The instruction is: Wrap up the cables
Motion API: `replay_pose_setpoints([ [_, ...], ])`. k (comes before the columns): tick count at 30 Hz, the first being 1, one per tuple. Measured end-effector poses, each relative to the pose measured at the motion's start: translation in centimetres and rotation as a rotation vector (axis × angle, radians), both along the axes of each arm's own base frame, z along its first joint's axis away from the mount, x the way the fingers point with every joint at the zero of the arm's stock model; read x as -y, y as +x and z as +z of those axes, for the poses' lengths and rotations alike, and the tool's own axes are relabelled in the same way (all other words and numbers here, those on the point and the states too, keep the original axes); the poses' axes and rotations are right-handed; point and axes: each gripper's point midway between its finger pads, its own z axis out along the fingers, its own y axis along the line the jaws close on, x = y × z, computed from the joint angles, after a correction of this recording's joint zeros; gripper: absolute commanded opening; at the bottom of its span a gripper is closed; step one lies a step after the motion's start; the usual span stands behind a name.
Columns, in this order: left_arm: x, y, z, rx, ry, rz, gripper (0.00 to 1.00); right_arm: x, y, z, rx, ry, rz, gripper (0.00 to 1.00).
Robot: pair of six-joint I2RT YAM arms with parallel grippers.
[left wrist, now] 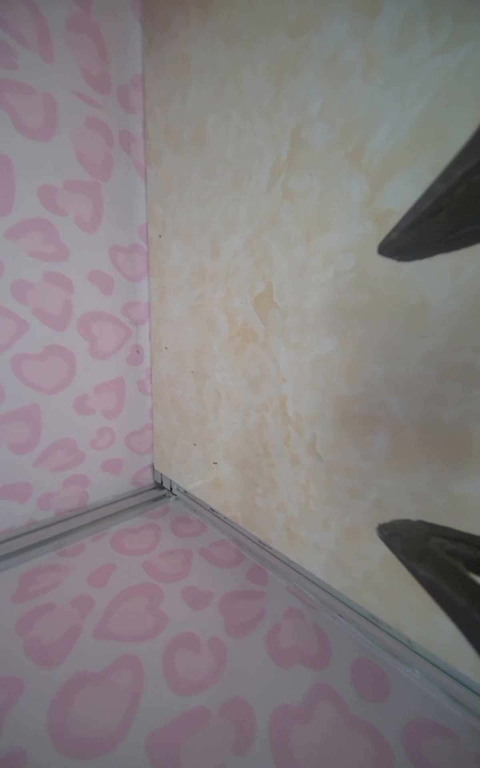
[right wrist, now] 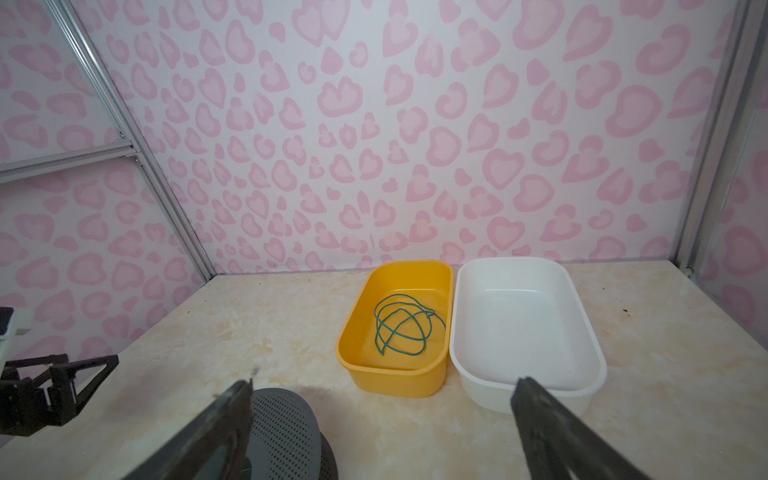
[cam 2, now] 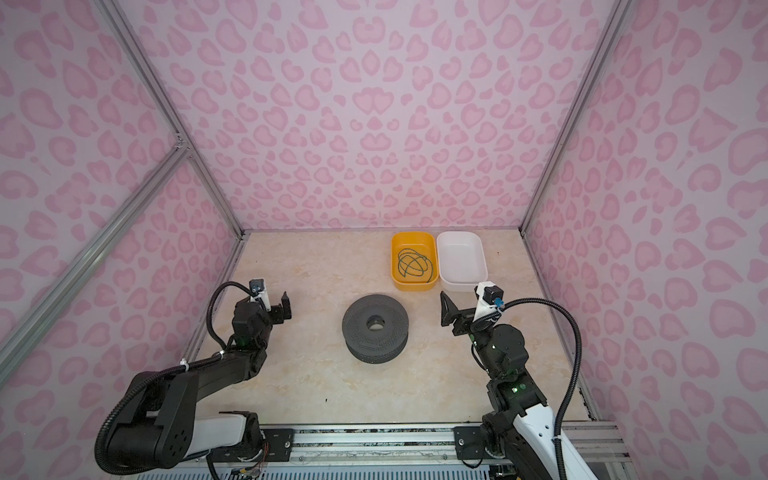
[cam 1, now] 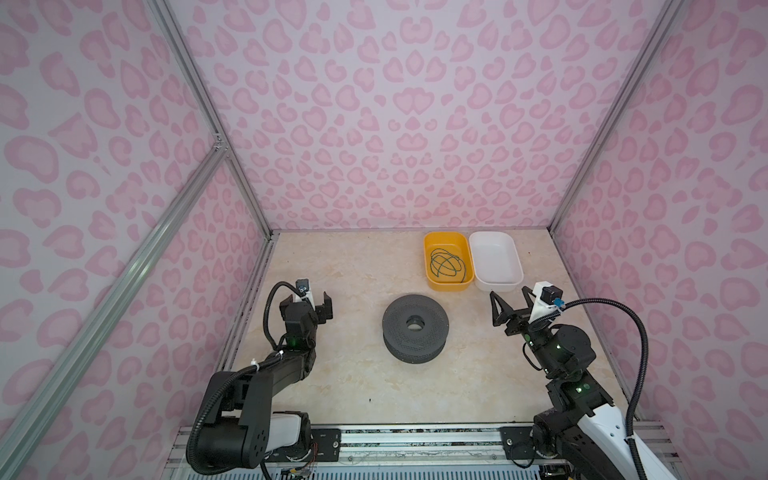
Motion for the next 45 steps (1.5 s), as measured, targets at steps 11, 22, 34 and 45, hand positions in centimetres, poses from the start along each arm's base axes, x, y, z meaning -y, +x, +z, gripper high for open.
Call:
replay_pose_setpoints([
  [11,-1.2,-0.3,-3.9,-0.065,-0.059,-0.003,0.98,0.2,0.3,-0.5,-0.017,-0.001,-0.017,0.98],
  [22,-0.7,0.2,-3.0,-0.020,-0.098,-0.040,0.98,-0.1,0.8,-1.4,-0.048,-0.012,-0.008,0.98],
  [34,-0.7,0.2,-3.0,-0.018,-0.102,-0.040,0.98,1.3,3.0,-8.5,-0.170,-0.146,-0.113,0.98],
  [45,-0.7,0.2,-3.0,-0.018,-0.102,-0.040,0.98,5.8,5.6,-10.2,-0.174,-0.281,-0.261,0.98],
])
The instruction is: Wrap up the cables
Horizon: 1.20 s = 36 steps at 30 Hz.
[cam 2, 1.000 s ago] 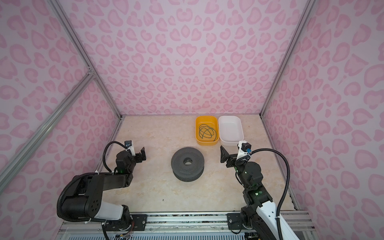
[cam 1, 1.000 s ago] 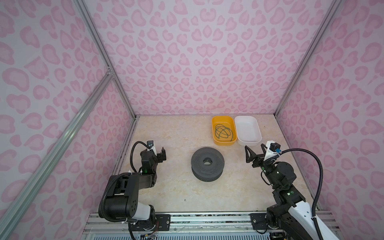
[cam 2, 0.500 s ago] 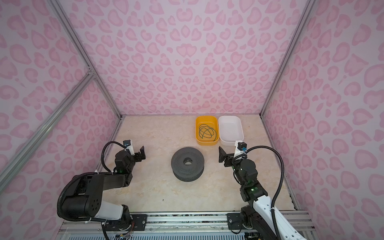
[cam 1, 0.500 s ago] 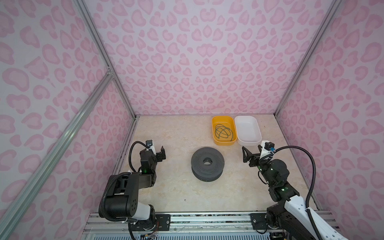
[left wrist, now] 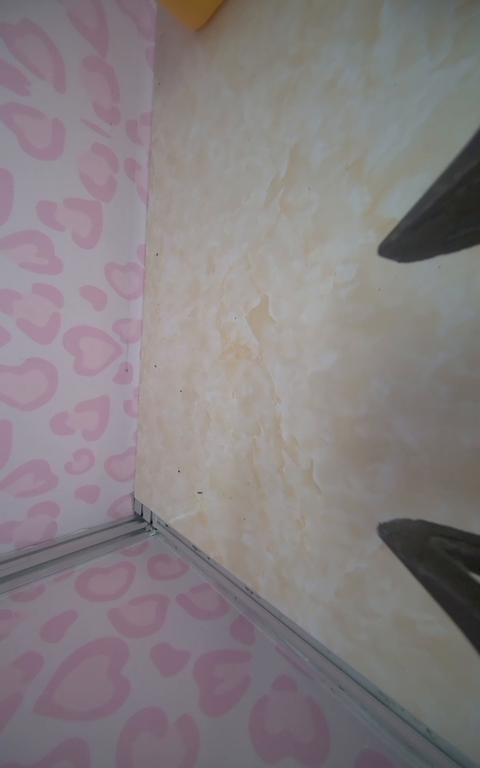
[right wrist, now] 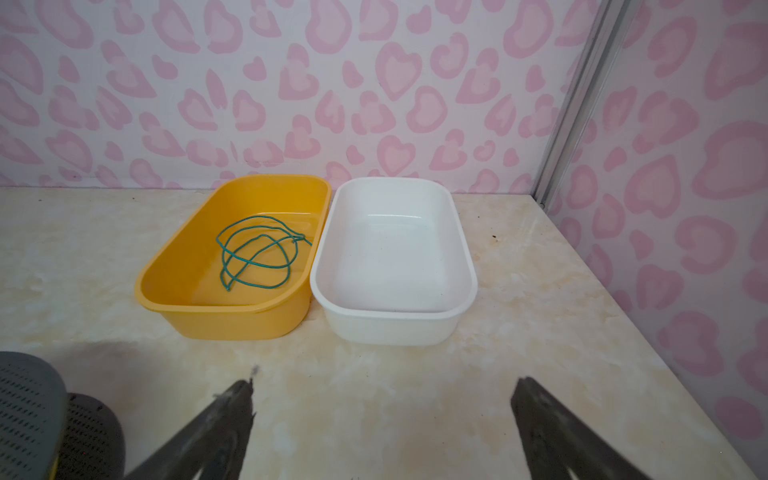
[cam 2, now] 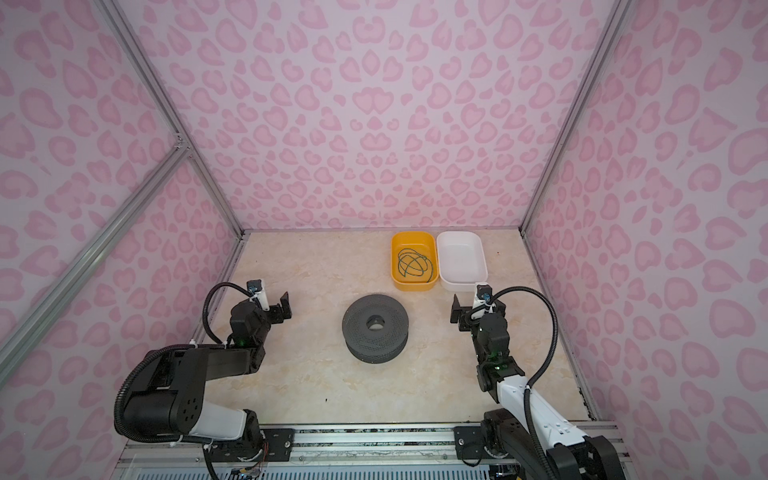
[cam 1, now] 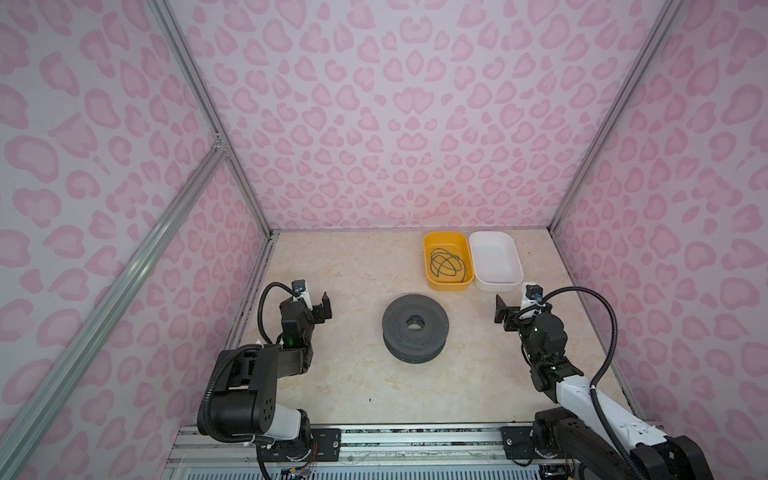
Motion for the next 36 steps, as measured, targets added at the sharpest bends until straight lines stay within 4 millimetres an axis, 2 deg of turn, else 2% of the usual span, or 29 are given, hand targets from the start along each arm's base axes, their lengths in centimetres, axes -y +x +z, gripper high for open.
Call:
replay_pose_setpoints([
  [4,0.0,0.0,0.0,0.000,0.000,0.000,0.98,-0.7,1.5,-0.3,-0.007,-0.024,0.036,0.98],
  [7,0.0,0.0,0.0,0.001,0.000,0.000,0.98,-0.7,2.7,0.3,-0.001,-0.046,0.032,0.98],
  [10,0.0,0.0,0.0,0.001,0.000,0.000,0.98,0.0,3.2,1.3,0.026,-0.077,0.018,0.98],
  [12,0.0,0.0,0.0,0.001,0.000,0.000,0.98,0.7,3.2,1.1,0.021,-0.085,0.001,0.98],
  [16,0.0,0.0,0.0,0.001,0.000,0.000,0.98,1.4,3.3,-0.6,-0.016,-0.091,-0.018,0.98],
  [21,0.0,0.0,0.1,0.002,0.000,0.000,0.98,1.5,3.3,-4.2,-0.091,-0.107,0.002,0.98],
  [30,0.0,0.0,0.1,0.002,-0.001,0.001,0.98,2.8,3.3,-6.6,-0.101,-0.083,-0.028,0.99],
  [36,0.0,0.0,0.1,0.002,-0.001,0.001,0.98,3.3,4.1,-8.0,-0.109,-0.071,-0.059,0.99],
])
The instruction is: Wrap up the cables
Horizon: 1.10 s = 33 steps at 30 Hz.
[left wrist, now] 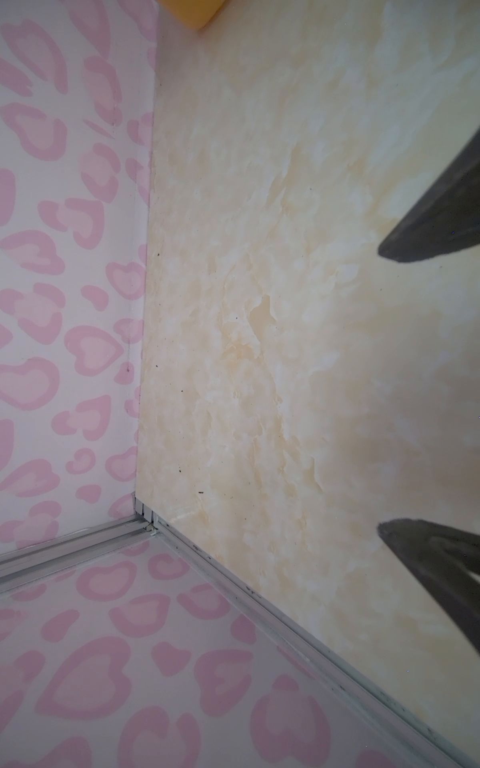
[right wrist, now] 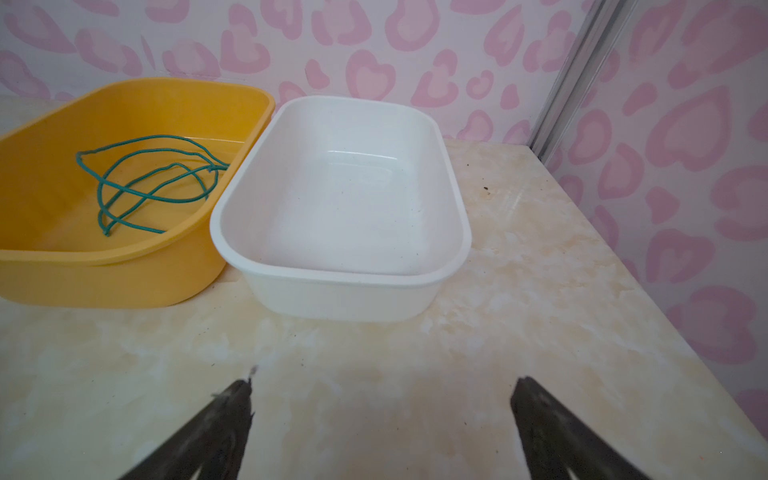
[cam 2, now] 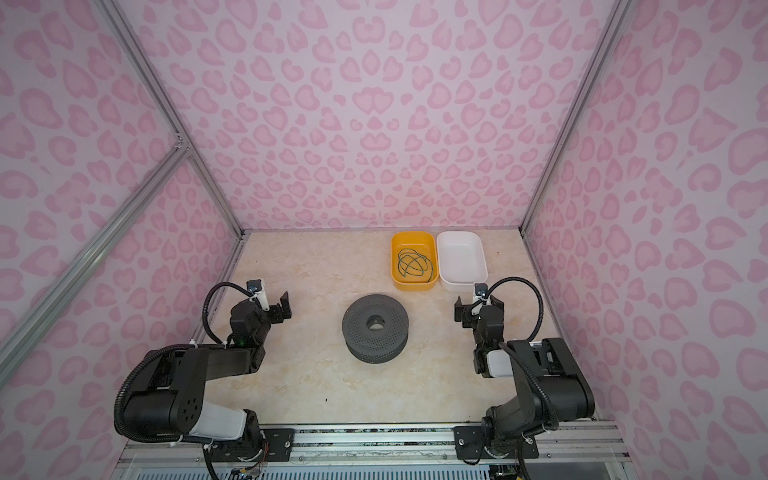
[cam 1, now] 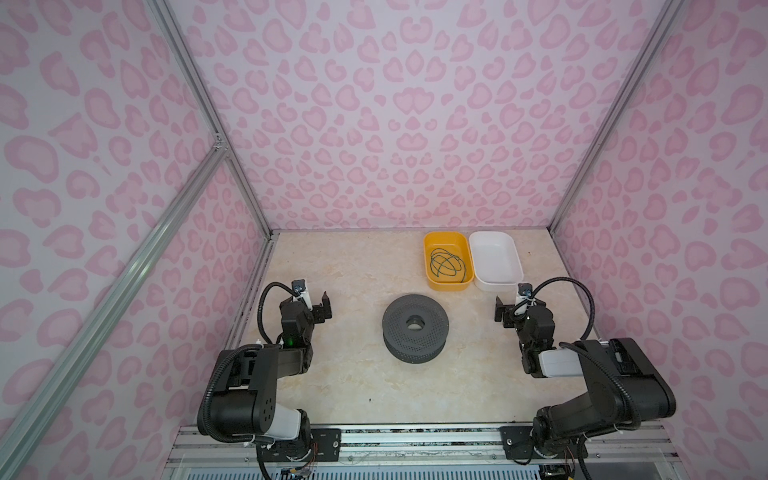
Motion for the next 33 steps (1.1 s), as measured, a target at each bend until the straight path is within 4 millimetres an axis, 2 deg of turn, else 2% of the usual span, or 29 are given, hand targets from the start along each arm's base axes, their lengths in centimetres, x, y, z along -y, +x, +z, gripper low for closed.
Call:
replay_pose_setpoints([
  [2,0.0,0.0,0.0,0.000,0.000,0.000,0.98,0.3,0.3,0.1,-0.002,0.001,-0.021,0.99],
  [6,0.0,0.0,0.0,0.000,0.000,0.000,0.98,0.8,1.7,2.2,0.048,0.010,-0.055,0.99],
  [16,0.0,0.0,0.0,0.000,0.000,0.000,0.98,1.5,1.6,1.3,0.003,0.018,-0.087,0.99],
  [33,0.0,0.1,0.1,0.002,0.000,0.000,0.98,1.6,1.6,1.3,0.003,0.020,-0.091,0.99],
])
